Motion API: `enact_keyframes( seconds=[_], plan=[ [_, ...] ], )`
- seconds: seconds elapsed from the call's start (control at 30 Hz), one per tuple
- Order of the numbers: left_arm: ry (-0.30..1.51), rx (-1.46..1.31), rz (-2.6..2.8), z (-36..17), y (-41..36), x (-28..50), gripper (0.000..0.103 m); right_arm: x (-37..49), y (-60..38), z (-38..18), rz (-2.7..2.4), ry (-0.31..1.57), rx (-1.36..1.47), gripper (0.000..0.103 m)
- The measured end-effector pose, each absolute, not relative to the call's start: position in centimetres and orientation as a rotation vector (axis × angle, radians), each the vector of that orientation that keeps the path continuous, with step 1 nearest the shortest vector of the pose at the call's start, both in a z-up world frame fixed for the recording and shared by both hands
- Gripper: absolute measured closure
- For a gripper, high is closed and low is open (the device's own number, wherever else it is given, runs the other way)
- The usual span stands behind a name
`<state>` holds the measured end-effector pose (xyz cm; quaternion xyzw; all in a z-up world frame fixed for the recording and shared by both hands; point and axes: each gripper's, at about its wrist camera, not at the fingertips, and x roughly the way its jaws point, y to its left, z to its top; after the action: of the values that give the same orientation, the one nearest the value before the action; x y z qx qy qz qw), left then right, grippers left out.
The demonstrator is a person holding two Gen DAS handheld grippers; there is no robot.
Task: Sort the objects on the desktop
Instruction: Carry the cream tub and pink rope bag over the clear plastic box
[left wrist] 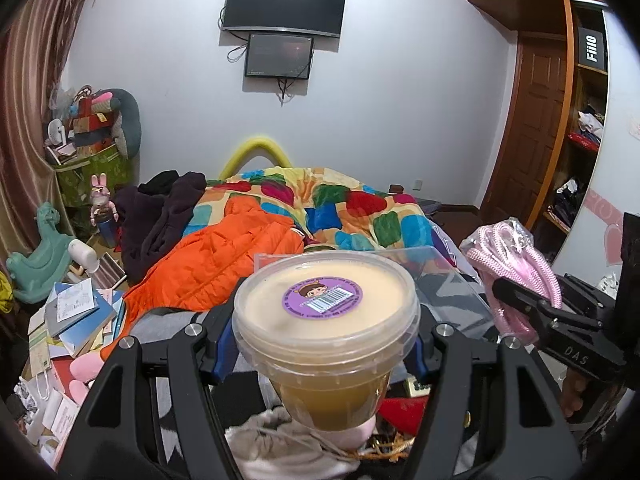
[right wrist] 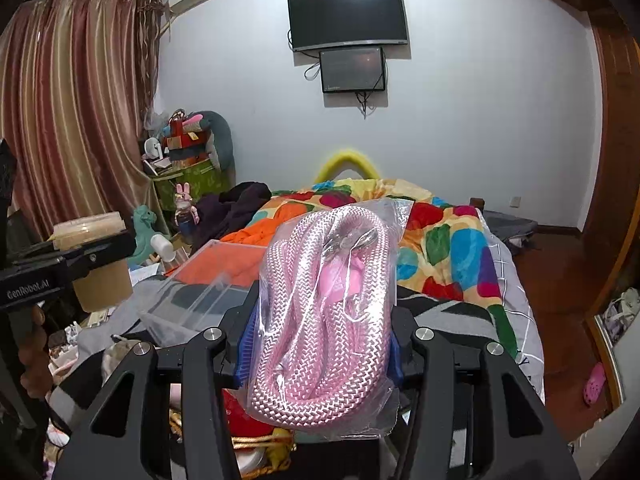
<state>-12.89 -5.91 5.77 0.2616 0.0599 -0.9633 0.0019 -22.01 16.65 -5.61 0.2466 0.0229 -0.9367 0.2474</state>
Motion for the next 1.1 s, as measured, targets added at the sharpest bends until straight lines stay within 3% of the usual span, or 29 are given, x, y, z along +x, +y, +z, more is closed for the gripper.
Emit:
enact_keyframes(
  seconds=[1.1],
  plan=[
    [0.133, 1.111, -2.927, -2.1, -5.0, -21.5, 0.038, -29.7, 12.5, -11.8, -2.437, 0.129, 0.918, 0.057]
  ],
)
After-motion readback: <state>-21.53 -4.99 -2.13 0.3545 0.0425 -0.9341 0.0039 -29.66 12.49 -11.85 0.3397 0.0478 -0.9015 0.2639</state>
